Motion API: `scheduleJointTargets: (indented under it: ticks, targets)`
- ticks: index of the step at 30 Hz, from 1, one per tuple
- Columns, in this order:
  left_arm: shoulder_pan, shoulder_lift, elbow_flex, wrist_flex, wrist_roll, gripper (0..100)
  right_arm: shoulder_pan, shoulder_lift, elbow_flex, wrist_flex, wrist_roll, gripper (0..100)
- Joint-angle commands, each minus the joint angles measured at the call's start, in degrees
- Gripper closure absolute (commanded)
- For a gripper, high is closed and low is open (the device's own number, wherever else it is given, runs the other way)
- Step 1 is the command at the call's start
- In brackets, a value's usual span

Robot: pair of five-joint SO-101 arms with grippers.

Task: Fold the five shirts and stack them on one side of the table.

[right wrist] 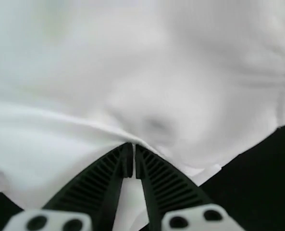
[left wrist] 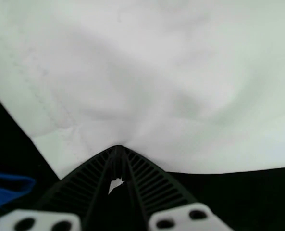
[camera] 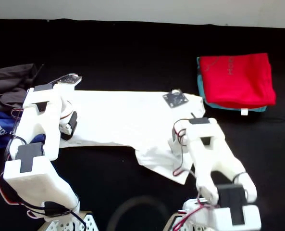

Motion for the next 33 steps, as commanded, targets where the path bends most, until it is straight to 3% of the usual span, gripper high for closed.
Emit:
scheduleJointTargets:
  ticks: [1, 11, 18, 22, 27, 33]
  targets:
    - [-0.57, 0.66, 0.13, -1.32, -0.26, 99, 3.03, 7.25, -8.48, -0.48, 0.00, 97.0]
    - [-0.57, 0.66, 0.13, -1.32, -0.26, 99, 8.66, 14.11, -28.97, 11.82, 0.09, 97.0]
    - [-0.57, 0.66, 0.13, -1.32, -0.26, 99, 3.56, 2.07, -30.46, 23.34, 0.18, 96.0]
    - [-0.57, 0.66, 0.13, -1.32, -0.26, 99, -2.68, -7.43, -25.36, 30.37, 4.31, 87.6]
    - [-0.57, 0.66, 0.13, -1.32, -0.26, 99, -5.49, -13.41, -14.02, 28.18, 5.63, 84.8]
    - [-0.57, 0.66, 0.13, -1.32, -0.26, 99, -1.27, -13.41, -4.09, 18.59, 5.45, 84.8]
